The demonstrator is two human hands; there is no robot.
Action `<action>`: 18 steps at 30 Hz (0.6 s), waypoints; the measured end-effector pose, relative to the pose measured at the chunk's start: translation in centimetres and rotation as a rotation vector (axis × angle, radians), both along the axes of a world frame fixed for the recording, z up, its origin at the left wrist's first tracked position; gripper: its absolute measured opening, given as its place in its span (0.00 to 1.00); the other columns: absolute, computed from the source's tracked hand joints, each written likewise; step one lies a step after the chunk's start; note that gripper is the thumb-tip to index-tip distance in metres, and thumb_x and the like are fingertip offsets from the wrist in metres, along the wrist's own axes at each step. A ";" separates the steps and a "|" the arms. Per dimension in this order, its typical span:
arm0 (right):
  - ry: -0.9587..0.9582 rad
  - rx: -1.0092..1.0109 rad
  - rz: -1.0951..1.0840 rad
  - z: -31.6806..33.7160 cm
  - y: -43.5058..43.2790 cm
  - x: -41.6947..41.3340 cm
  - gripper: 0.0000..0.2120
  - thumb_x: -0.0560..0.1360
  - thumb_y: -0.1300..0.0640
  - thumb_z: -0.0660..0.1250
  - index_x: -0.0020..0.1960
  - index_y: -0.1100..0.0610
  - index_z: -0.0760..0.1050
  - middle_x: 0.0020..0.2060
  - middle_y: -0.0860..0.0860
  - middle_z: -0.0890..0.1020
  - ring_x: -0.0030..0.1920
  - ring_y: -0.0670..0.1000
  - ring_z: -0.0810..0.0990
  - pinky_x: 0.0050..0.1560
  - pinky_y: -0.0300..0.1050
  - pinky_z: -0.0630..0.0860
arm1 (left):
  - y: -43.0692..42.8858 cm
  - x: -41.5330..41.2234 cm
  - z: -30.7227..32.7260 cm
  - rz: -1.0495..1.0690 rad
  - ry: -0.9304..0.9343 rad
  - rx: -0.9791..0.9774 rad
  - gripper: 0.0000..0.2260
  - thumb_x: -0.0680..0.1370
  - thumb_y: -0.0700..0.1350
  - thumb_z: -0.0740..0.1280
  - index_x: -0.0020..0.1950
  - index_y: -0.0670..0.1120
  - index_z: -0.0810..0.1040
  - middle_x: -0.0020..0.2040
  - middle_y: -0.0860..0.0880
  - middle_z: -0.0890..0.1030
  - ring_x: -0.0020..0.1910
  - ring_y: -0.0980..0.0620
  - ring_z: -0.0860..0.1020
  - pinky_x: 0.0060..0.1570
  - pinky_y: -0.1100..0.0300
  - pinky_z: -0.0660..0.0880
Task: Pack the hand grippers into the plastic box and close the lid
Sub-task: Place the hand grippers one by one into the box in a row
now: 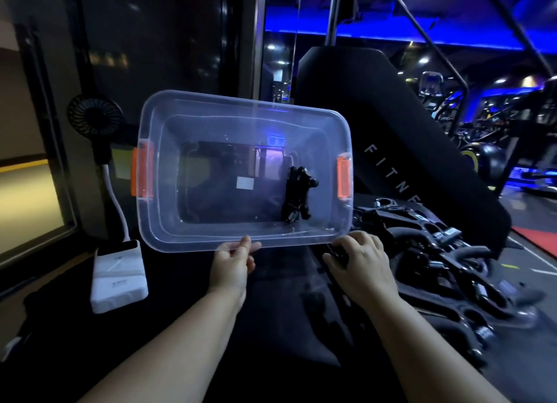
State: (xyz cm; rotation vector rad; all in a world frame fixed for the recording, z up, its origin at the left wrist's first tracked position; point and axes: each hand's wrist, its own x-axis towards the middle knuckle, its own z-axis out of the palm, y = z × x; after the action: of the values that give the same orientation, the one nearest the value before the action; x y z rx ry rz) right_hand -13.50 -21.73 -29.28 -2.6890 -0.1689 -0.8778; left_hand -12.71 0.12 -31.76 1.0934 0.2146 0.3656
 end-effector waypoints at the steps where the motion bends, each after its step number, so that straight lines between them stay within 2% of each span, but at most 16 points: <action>1: 0.011 0.008 -0.030 -0.3 -0.7 -0.6 0.16 0.71 0.41 0.69 0.54 0.48 0.79 0.56 0.47 0.76 0.62 0.54 0.68 0.58 0.50 0.69 | 0.0 0.0 0.0 0.001 -0.002 0.001 0.05 0.79 0.45 0.65 0.47 0.44 0.73 0.42 0.47 0.84 0.30 0.58 0.72 0.32 0.67 0.72; 4: 0.062 0.035 -0.116 -0.8 -2.8 -2.4 0.15 0.71 0.41 0.67 0.55 0.46 0.78 0.56 0.47 0.76 0.61 0.53 0.68 0.56 0.48 0.68 | -0.2 0.0 0.1 0.009 -0.017 0.001 0.05 0.79 0.45 0.64 0.45 0.45 0.73 0.41 0.47 0.83 0.29 0.59 0.70 0.29 0.68 0.71; 7: 0.107 -0.022 -0.173 -0.9 -4.3 -3.7 0.14 0.73 0.42 0.65 0.56 0.45 0.76 0.56 0.47 0.76 0.61 0.53 0.68 0.55 0.48 0.68 | -0.2 0.1 0.1 0.011 -0.022 0.012 0.05 0.79 0.45 0.64 0.45 0.45 0.73 0.41 0.47 0.83 0.29 0.59 0.70 0.28 0.69 0.71; 13: 0.112 -0.029 -0.184 0.0 -6.4 -5.9 0.13 0.74 0.44 0.65 0.57 0.45 0.75 0.55 0.46 0.77 0.60 0.53 0.70 0.56 0.49 0.68 | -0.3 0.2 0.1 0.020 -0.017 0.014 0.05 0.79 0.45 0.64 0.46 0.45 0.73 0.42 0.48 0.82 0.27 0.61 0.71 0.27 0.71 0.71; 18: 0.221 -0.036 -0.295 -0.3 -8.6 -7.5 0.16 0.73 0.39 0.62 0.57 0.44 0.74 0.54 0.46 0.77 0.60 0.53 0.71 0.55 0.49 0.68 | -0.3 0.3 -0.1 0.020 -0.011 0.038 0.05 0.79 0.46 0.64 0.47 0.46 0.73 0.42 0.49 0.83 0.26 0.61 0.71 0.30 0.69 0.72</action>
State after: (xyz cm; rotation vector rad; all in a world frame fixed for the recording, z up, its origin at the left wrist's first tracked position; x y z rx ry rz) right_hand -21.00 -30.35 -29.59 -2.8652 0.2692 -0.6503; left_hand -12.38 -0.16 -31.88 1.1275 0.2093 0.3951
